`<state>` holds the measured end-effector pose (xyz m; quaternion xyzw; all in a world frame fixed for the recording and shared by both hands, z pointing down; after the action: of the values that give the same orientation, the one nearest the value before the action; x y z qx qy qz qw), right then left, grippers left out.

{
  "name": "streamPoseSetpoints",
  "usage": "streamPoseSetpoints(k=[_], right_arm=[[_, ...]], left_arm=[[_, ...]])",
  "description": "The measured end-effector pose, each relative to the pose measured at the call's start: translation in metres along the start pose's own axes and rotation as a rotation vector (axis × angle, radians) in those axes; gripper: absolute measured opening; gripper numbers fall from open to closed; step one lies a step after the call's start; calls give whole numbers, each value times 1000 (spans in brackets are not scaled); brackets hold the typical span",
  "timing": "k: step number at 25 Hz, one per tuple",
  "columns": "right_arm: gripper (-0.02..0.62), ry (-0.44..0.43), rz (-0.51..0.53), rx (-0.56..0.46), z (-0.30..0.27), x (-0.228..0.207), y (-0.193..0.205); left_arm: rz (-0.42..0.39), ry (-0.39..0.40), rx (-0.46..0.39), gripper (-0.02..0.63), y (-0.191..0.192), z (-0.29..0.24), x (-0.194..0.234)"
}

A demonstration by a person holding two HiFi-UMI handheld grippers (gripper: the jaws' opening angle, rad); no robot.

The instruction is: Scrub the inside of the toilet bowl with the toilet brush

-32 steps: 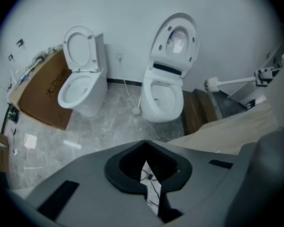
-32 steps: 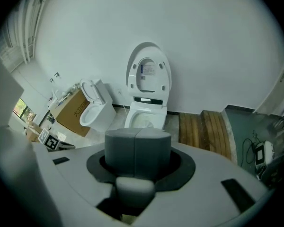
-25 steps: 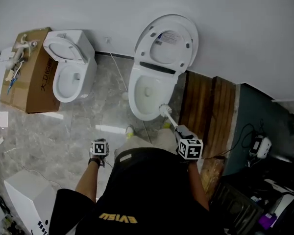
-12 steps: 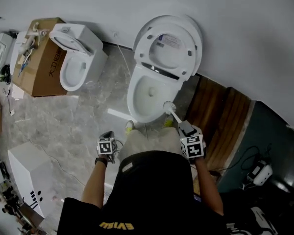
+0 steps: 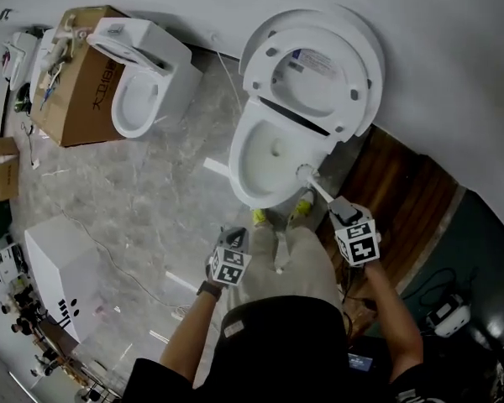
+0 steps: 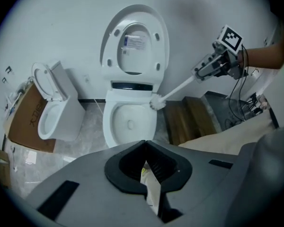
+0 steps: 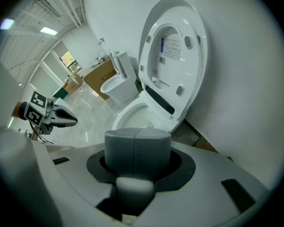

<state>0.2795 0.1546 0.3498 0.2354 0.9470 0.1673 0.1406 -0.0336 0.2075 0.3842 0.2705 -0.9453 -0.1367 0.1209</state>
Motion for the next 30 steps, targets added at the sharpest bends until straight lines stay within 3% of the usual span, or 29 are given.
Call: streamPoseSetpoints(k=[4, 10, 16, 20, 26, 30], right_arm=[[160, -42, 111, 16, -47, 9, -20], [160, -148, 259, 53, -135, 45, -15], [160, -227, 372, 108, -209, 79, 4], [160, -241, 330, 125, -245, 86, 9], [166, -354, 265, 154, -288, 105, 9], [172, -396, 163, 149, -316, 106, 8]], left_arm=[[23, 23, -7, 18, -3, -52, 2], [151, 35, 85, 20, 41, -137, 9], [201, 43, 43, 18, 56, -173, 21], [195, 40, 22, 20, 58, -185, 32], [187, 40, -16, 18, 52, -199, 54], [174, 49, -13, 18, 54, -201, 61]])
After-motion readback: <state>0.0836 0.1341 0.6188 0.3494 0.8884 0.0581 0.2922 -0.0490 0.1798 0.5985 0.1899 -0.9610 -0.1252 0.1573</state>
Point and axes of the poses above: the fingertips, and each gripper's own axes: z backward along the fingers, x to its left, y out of its underside, the point moved 6 cm from there along z, backward along the fingers, and after that the axes turned 6 degrees about z, right-handed, at the moved point
